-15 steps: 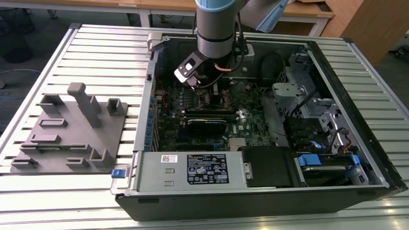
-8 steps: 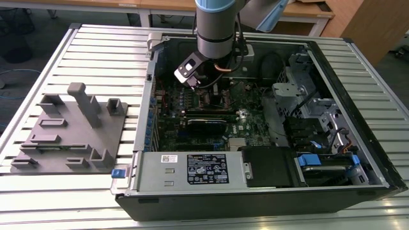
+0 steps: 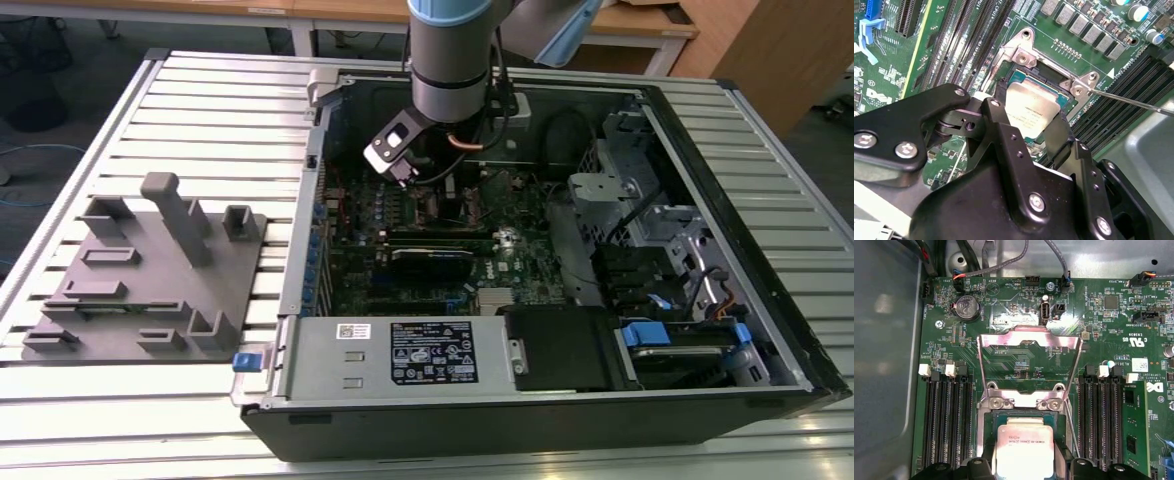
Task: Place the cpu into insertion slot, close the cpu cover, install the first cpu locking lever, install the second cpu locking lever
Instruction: 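Place the cpu into insertion slot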
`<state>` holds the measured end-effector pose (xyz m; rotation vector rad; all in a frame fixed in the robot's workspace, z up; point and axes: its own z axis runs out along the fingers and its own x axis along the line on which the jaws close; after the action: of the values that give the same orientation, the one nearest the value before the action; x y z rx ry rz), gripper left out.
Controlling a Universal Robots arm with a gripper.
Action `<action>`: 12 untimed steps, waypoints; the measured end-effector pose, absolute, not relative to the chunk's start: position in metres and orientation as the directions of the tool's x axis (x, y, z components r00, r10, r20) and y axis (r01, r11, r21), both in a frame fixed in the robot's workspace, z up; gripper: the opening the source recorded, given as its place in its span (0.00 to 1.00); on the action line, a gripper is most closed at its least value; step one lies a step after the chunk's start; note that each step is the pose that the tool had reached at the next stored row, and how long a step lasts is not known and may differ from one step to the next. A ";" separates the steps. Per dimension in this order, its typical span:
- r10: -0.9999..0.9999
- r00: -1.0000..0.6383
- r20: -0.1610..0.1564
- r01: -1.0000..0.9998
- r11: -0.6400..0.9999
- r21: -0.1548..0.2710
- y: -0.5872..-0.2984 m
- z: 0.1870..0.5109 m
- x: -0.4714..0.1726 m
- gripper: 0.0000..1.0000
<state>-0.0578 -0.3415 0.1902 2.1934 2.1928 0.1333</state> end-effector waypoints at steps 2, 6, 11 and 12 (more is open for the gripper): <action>0.999 -0.001 0.034 0.996 -0.002 0.087 -0.342 0.190 -0.058 0.54; 0.999 -0.001 0.035 0.996 -0.002 0.087 -0.341 0.190 -0.058 0.54; 0.999 -0.001 0.034 0.996 -0.002 0.087 -0.342 0.190 -0.058 0.60; 0.999 -0.001 0.034 0.996 -0.002 0.087 -0.342 0.190 -0.058 0.60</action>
<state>-0.0577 -0.3415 0.1900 2.1933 2.1929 0.1334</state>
